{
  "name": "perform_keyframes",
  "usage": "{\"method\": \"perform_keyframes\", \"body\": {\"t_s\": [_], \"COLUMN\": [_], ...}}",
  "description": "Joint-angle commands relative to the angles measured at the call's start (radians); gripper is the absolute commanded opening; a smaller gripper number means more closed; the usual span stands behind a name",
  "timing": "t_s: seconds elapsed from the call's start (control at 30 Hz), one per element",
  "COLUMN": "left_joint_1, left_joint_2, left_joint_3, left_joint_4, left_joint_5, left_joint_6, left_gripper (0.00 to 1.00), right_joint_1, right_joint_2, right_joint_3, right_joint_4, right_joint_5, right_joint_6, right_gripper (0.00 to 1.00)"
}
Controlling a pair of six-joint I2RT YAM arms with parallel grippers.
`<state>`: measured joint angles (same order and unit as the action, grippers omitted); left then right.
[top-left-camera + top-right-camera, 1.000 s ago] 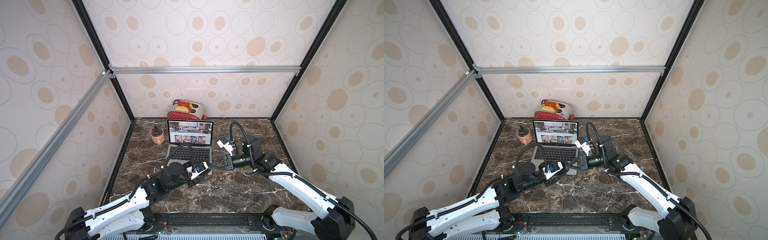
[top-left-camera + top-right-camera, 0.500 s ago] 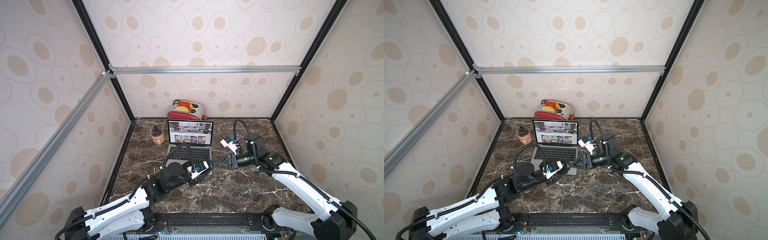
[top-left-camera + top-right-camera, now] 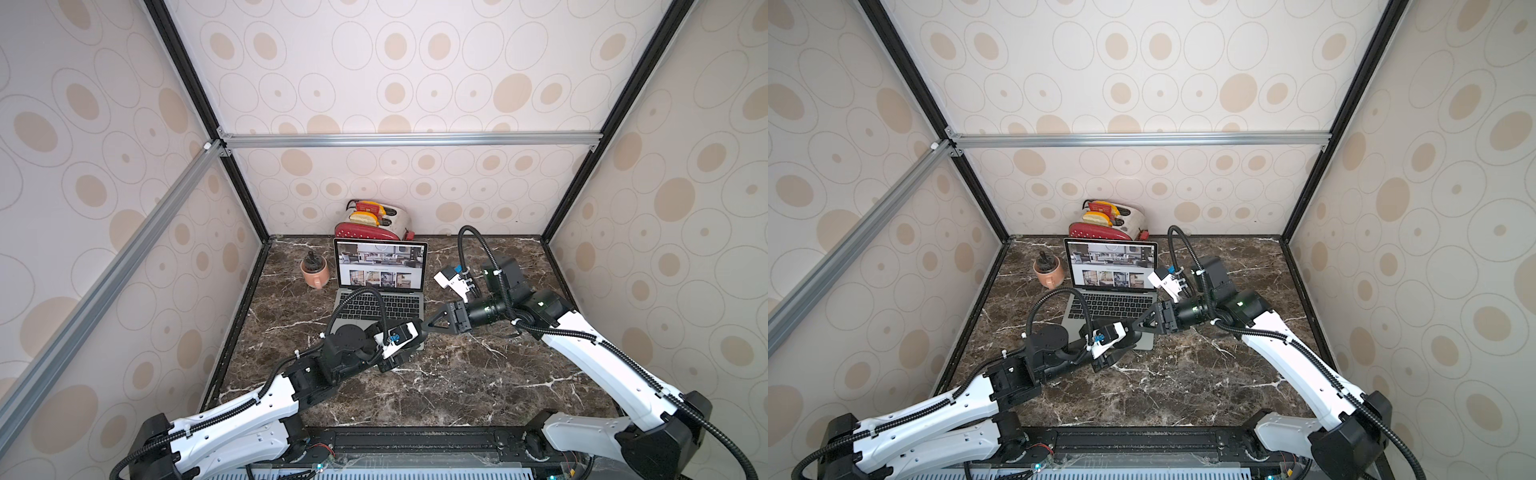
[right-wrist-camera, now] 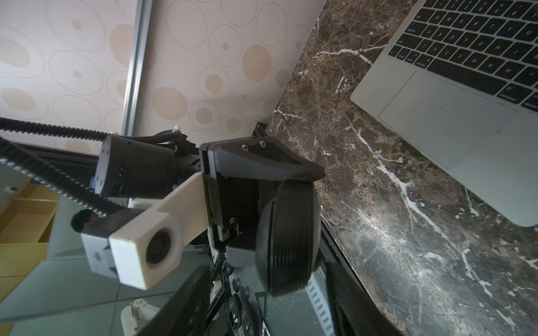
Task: Insert the wireless mouse receiver into the laptop
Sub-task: Close the lid on the mouse.
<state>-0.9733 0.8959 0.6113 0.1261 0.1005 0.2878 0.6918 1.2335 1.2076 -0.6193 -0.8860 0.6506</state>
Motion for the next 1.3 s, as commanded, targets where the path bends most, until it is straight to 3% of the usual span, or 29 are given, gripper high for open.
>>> {"method": "perform_keyframes", "body": {"t_s": [0.0, 0.27, 0.47, 0.9, 1.27], "left_joint_1": [-0.005, -0.005, -0.009, -0.018, -0.022], "left_joint_2": [-0.003, -0.003, -0.004, -0.014, -0.035], "left_joint_3": [0.044, 0.045, 0.045, 0.044, 0.039], "left_joint_4": [0.049, 0.047, 0.044, 0.041, 0.058], "left_joint_5": [0.011, 0.014, 0.014, 0.003, 0.002], "left_joint_6": [0.007, 0.004, 0.004, 0.008, 0.004], "left_gripper": [0.0, 0.0, 0.0, 0.0, 0.0], "right_joint_1": [0.031, 0.091, 0.146, 0.205, 0.239], "right_joint_2": [0.019, 0.053, 0.089, 0.114, 0.136], "right_joint_3": [0.02, 0.022, 0.067, 0.07, -0.036], "right_joint_4": [-0.091, -0.043, -0.114, -0.174, 0.034], "right_joint_5": [0.108, 0.173, 0.313, 0.467, 0.399], "right_joint_6": [-0.048, -0.015, -0.056, -0.067, 0.017], "right_gripper": [0.67, 0.66, 0.61, 0.21, 0.11]}}
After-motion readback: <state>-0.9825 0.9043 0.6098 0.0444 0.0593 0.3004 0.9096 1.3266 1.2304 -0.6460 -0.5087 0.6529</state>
